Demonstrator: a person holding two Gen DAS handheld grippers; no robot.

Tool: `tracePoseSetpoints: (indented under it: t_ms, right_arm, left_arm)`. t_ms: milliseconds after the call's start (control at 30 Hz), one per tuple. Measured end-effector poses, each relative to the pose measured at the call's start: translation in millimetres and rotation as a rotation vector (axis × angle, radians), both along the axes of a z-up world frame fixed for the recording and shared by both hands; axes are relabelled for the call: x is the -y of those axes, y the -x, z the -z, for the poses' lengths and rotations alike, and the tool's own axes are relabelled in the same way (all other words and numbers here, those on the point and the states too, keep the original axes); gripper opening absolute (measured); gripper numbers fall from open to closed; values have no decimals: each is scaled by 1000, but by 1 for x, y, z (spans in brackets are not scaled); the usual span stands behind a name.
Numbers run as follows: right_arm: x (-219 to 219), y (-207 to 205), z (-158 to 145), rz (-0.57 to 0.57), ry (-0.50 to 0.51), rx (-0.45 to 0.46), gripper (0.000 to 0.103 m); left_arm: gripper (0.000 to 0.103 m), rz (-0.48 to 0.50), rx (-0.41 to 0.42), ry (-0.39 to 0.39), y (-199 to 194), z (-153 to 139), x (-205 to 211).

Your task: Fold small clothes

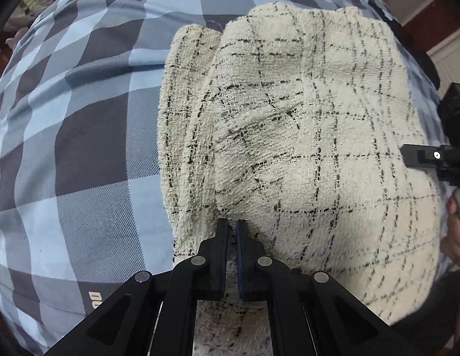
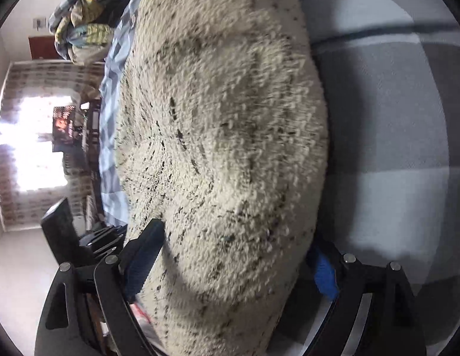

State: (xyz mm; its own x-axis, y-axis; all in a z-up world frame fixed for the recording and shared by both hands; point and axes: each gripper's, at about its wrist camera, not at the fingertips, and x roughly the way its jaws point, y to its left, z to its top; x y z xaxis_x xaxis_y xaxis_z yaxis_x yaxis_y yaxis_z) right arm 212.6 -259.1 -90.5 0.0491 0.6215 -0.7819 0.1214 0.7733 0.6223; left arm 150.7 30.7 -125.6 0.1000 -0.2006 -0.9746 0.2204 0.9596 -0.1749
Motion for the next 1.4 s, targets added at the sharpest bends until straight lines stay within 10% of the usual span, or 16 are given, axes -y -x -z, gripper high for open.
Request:
tracePoseSetpoints:
  t_ms: [400,900,1400]
  right_arm:
    - [-20,14,-37,-6,120,141,36]
    - [92,3,-74,120,204,247,33]
    - [295,22,-65,345,284,177,34]
  left_arm:
    - [2,-51,-9,-98,-2,-9,33]
    - [2,87,268,-163,-28,-83,242]
    - [2,182,267,-24,-19,-87,379]
